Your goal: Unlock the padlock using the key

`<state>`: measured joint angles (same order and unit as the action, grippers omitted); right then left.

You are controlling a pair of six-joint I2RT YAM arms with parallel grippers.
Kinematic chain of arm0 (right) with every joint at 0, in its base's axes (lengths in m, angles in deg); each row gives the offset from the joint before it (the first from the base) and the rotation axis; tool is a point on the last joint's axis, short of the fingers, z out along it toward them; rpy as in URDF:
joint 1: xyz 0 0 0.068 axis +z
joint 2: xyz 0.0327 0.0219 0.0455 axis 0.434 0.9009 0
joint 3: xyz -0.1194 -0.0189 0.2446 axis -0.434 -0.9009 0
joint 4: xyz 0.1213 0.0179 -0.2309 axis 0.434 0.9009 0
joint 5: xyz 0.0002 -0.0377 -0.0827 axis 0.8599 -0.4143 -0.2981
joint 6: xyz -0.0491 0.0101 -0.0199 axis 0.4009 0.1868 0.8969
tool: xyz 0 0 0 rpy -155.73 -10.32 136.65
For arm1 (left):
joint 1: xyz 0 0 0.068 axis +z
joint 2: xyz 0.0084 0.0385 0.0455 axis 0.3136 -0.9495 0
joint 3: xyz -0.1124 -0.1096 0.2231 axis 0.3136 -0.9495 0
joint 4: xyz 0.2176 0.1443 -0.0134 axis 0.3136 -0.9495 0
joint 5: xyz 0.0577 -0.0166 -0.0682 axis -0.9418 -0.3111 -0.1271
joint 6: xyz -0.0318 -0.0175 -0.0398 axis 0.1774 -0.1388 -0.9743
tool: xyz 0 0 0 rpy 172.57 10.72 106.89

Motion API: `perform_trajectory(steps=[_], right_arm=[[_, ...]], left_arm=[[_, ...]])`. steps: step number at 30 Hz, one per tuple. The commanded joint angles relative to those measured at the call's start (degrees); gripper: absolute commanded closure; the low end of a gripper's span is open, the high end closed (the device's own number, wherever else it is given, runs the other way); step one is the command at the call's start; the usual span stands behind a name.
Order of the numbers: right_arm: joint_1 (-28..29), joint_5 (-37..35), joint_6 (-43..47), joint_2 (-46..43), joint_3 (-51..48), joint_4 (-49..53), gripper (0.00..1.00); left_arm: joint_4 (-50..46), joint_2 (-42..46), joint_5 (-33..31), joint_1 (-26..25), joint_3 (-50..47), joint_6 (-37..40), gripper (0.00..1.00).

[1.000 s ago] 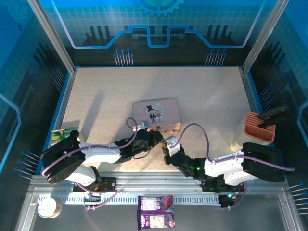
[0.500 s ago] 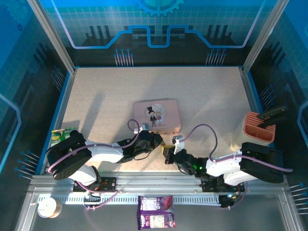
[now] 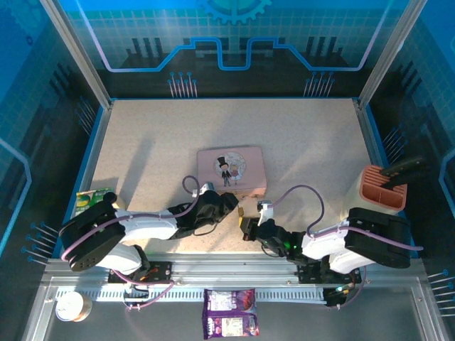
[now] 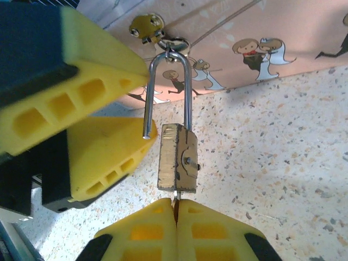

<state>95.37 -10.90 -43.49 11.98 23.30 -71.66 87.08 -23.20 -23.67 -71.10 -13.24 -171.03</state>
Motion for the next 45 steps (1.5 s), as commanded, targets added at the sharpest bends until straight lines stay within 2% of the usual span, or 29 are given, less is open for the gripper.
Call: perform_trajectory(steps=[1, 6, 9, 13, 16, 20, 23, 26, 30, 34, 39, 45], right_arm=[[-1.17, -1.25, -3.53, 0.95, -0.68, -2.42, 1.0], [-1.87, -0.44, -5.06, 0.99, -0.31, -0.81, 1.0], [-3.87, 3.28, -6.28, 1.83, 0.46, 0.65, 1.0], [-5.34, 4.82, -7.39, 3.14, -0.94, -2.28, 0.99], [-6.5, 6.81, -7.35, 3.27, -0.62, -1.29, 0.93], [-7.67, 8.94, -4.87, 1.47, -0.15, 0.24, 0.71], [-8.42, 7.71, -3.27, -3.37, -0.41, 7.3, 0.6], [-9.75, 7.16, 1.09, -10.68, 0.08, 15.77, 0.55], [-12.72, 9.54, 10.64, -20.75, 2.76, 27.54, 0.51], [-17.28, 15.58, 16.2, -26.22, 3.67, 32.24, 0.51], [-22.92, 25.52, 17.85, -25.53, 4.06, 29.25, 0.51], [-25.28, 33.84, 19.41, -15.15, 9.47, 27.25, 0.49]], left_arm=[[-5.09, 3.34, -2.39, 0.94, 0.45, 1.1, 0.42], [-12.5, 8.55, -5.39, 1.57, 0.46, 4.45, 0.37], [-18.14, 11.42, -7.05, 2.17, 1.39, 7.86, 0.32], [-24.3, 15.2, -9.2, 3.09, 3.17, 13.94, 0.27], [-28.07, 17.52, -10.44, 3.85, 5.04, 18.91, 0.25], [-32.2, 18.96, -9.82, 6.25, 7.61, 25.6, 0.24], [-35.35, 19.23, -8.44, 9.37, 9.58, 30.43, 0.22], [-36.6, 19.2, -6.46, 13.02, 10.54, 35.08, 0.18], [-36.3, 17.6, -0.33, 18.75, 11.52, 39.49, 0.16], [-34.46, 14.87, 4.03, 21.14, 12.84, 42.66, 0.15], [-32.8, 9.68, 8.12, 22.13, 15.65, 44.89, 0.15], [-33.03, 3.74, 8.4, 22.45, 18.1, 44.56, 0.14]])
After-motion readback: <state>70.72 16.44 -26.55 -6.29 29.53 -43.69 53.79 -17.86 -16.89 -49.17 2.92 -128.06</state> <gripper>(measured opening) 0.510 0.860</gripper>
